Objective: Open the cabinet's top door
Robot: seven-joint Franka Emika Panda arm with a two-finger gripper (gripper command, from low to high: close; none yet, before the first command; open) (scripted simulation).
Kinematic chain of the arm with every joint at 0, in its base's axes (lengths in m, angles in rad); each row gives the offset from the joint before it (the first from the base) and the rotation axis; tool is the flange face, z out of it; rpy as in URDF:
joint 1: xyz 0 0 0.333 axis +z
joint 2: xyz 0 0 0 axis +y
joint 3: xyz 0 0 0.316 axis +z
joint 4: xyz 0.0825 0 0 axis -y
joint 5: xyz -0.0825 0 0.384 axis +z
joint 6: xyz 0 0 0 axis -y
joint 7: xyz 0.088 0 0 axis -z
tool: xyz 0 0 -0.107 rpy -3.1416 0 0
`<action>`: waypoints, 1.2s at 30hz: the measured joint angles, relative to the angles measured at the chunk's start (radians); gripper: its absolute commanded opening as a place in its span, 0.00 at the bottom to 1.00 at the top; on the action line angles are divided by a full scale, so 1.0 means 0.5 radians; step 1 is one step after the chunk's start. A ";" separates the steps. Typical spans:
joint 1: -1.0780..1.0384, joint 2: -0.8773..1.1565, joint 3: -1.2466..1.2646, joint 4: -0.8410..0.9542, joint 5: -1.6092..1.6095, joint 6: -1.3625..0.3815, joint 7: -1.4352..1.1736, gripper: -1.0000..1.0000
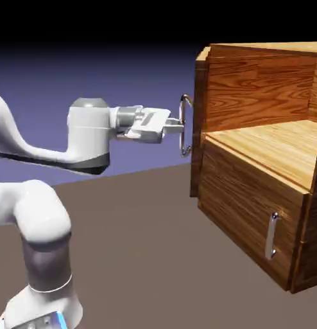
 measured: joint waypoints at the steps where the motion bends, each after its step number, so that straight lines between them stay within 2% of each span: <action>1: 0.015 -0.034 0.054 -0.017 0.087 -0.047 -0.037 0.00; 10: 0.222 -0.191 0.635 -0.036 0.865 -0.598 -0.260 0.00; 19: 0.256 -0.017 1.287 0.254 1.520 -1.236 -0.285 0.00; 25: 0.042 0.181 1.722 0.631 1.859 -1.667 -0.262 0.00; 36: -0.638 0.356 2.374 1.428 2.222 -2.313 -0.283 0.00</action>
